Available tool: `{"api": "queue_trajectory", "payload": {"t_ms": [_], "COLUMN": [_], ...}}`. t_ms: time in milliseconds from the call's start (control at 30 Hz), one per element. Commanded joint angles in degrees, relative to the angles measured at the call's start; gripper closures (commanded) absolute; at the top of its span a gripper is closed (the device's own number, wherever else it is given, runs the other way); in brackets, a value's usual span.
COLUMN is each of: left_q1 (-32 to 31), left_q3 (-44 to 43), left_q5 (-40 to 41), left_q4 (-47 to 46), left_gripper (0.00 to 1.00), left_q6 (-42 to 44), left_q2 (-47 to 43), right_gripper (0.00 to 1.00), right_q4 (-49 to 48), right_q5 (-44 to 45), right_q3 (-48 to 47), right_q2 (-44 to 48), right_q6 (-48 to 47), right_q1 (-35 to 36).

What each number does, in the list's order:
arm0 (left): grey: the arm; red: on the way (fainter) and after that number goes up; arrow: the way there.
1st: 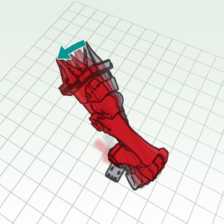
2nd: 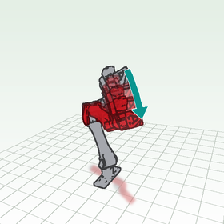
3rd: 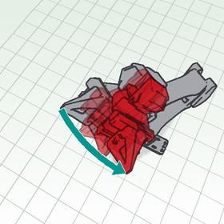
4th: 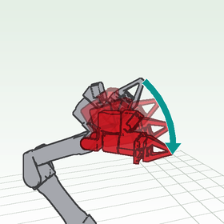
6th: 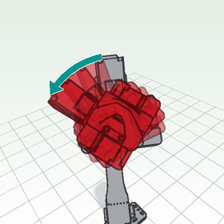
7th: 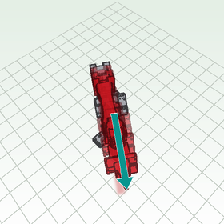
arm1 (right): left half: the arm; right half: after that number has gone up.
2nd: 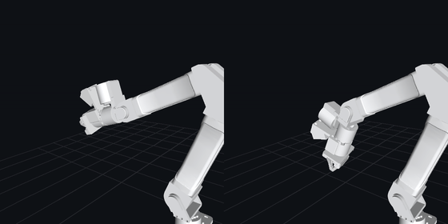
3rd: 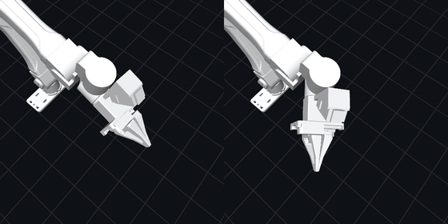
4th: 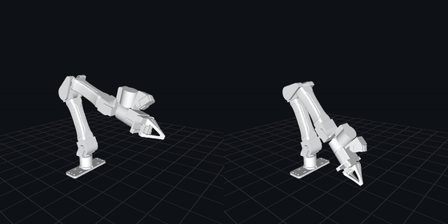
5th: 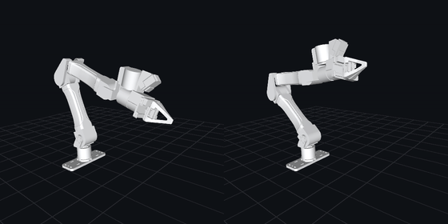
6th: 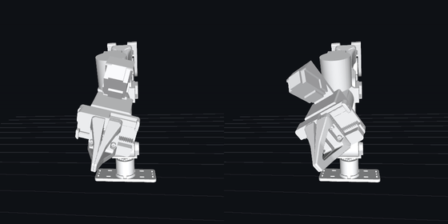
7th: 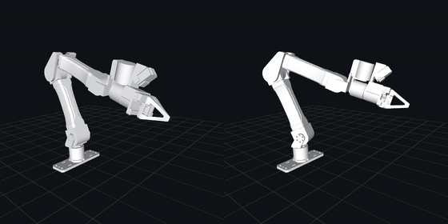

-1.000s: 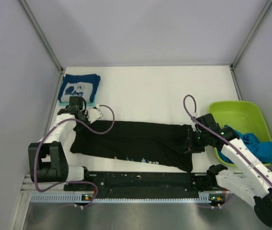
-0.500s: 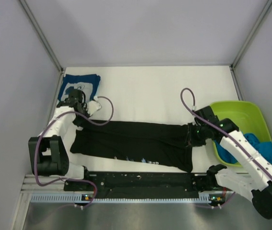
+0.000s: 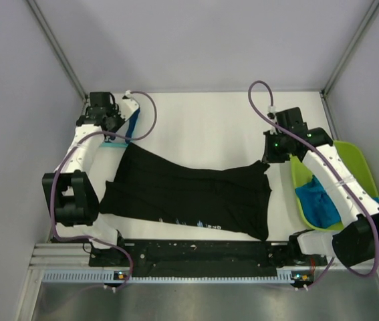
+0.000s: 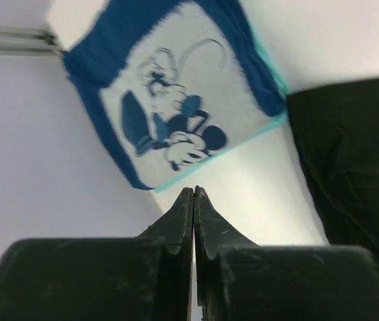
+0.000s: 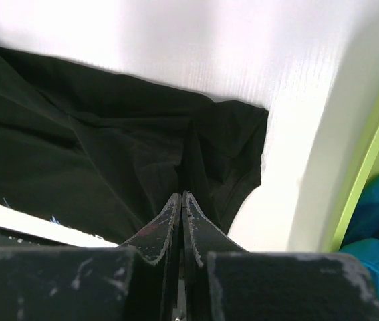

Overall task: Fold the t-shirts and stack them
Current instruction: Fold the other side of the tshirt into a rectangle

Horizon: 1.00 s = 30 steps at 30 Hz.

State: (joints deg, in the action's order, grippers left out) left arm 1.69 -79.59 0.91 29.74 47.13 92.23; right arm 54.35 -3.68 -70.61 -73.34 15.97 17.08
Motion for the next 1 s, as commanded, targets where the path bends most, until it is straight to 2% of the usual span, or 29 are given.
{"api": "queue_trajectory", "payload": {"t_ms": [0, 67, 133, 167, 267, 333, 367, 400, 433, 500, 633, 867, 967], "left_q1": [-0.73, -0.81, -0.82, -0.82, -0.82, -0.82, -0.82, -0.82, -0.82, -0.82, -0.9, -0.9, -0.9], "left_q3": [0.58, 2.24, 3.39, 3.48, 2.95, 4.79, 5.84, 6.98, 7.86, 9.62, 11.82, 12.97, 13.5], "left_q5": [-5.03, -7.14, -8.28, -8.2, -8.82, -9.08, -8.56, -8.21, -7.68, -8.63, -7.77, -6.8, -3.38], "left_q4": [7.42, 8.84, 9.98, 10.86, 14.91, 15.0, 14.39, 14.04, 13.6, 13.5, 12.72, 12.45, 10.7], "left_gripper": [0.94, 0.72, 0.56, 0.52, 0.48, 0.48, 0.53, 0.63, 0.69, 0.75, 0.73, 0.71, 0.76], "left_q6": [-1.07, -4.58, -7.04, -8.8, -12.58, -13.38, -14.17, -14.52, -14.96, -15.67, -16.37, -17.43, -17.43], "left_q2": [0.15, 0.06, 1.63, 3.21, 7.61, 8.67, 8.59, 8.24, 7.71, 5.78, 3.93, 6.82, 7.44], "right_gripper": [1.0, 1.0, 1.0, 1.0, 1.0, 1.0, 1.0, 1.0, 1.0, 1.0, 1.0, 1.0, 1.0], "right_q4": [-1.26, -2.48, -3.45, -3.63, -4.16, -4.16, -4.16, -4.16, -4.16, -4.25, -4.69, -5.39, -5.65], "right_q5": [-1.32, -2.55, -3.61, -3.79, -3.61, -3.0, -2.65, -2.47, -2.3, -2.03, -2.2, -2.2, -2.12], "right_q3": [0.73, 2.31, 3.02, 3.37, 3.72, 4.16, 4.51, 4.78, 5.04, 5.65, 6.62, 7.68, 7.94], "right_q2": [0.65, 0.74, 0.48, 0.39, 0.48, 0.83, 1.01, 1.09, 1.44, 1.45, 1.53, 1.89, 2.06], "right_q6": [-1.91, -1.73, -1.38, -1.29, -1.38, -1.73, -1.73, -1.9, -1.9, -2.08, -2.43, -2.78, -2.96], "right_q1": [-0.03, 0.06, 0.06, -0.03, -0.03, 0.06, 0.06, 0.06, 0.06, -0.03, 0.06, 0.06, -0.03]}}
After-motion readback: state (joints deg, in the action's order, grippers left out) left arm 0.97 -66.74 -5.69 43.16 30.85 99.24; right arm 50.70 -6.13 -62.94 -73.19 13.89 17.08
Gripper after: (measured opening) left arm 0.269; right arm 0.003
